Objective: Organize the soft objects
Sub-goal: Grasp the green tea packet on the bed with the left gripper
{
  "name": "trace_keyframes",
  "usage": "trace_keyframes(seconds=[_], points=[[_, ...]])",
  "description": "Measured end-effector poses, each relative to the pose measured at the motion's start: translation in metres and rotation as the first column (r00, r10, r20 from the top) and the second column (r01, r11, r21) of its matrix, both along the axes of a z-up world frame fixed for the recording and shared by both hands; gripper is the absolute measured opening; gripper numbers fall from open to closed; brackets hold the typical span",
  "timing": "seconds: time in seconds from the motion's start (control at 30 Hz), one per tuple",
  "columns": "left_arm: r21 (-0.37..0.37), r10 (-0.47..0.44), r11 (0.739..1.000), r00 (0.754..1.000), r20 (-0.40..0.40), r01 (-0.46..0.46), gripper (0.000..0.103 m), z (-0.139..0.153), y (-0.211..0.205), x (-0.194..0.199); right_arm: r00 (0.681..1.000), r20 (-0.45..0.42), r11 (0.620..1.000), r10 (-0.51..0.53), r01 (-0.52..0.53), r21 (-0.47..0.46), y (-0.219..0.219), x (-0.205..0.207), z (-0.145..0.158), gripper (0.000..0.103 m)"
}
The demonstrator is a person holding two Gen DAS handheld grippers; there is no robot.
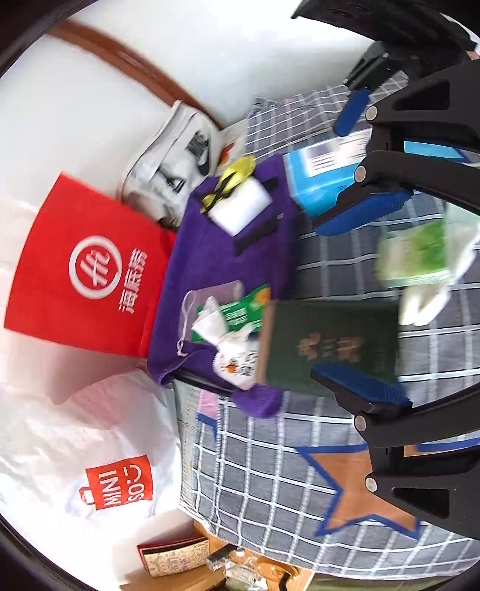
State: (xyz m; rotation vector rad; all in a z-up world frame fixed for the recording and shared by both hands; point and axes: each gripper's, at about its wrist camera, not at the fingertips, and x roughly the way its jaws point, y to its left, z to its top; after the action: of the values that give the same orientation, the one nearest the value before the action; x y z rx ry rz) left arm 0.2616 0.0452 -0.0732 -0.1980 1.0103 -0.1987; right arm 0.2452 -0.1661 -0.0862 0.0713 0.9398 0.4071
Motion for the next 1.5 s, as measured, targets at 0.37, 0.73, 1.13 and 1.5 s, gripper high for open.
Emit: trace_keyframes(seconds=[0.37, 0.73, 1.13, 1.5], points=[[0.037, -0.056, 0.998, 0.998, -0.032, 0.057, 0.069, -0.019, -0.029, -0.07, 0.998, -0.009, 0.997, -0.056, 0.057, 0.055, -0.031, -0.075, -0.002, 0.06], [0.137, -0.084, 0.986, 0.995, -0.056, 0.091, 0.07, -0.054, -0.073, -0.08, 0.991, -0.036, 0.991, -0.126, 0.127, 0.039, -0.062, -0.115, -0.029, 0.06], [0.188, -0.042, 0.981, 0.997, -0.07, 0.055, 0.049, -0.074, -0.083, -0.061, 0.996, -0.05, 0.994, -0.078, 0.082, 0.068, -0.064, -0.133, -0.039, 0.06], [0.146, -0.043, 0.988, 0.999, -0.023, 0.046, 0.049, -0.039, -0.052, -0.094, 0.997, -0.079, 0.998, 0.028, -0.023, 0.064, -0.024, -0.118, -0.06, 0.06]])
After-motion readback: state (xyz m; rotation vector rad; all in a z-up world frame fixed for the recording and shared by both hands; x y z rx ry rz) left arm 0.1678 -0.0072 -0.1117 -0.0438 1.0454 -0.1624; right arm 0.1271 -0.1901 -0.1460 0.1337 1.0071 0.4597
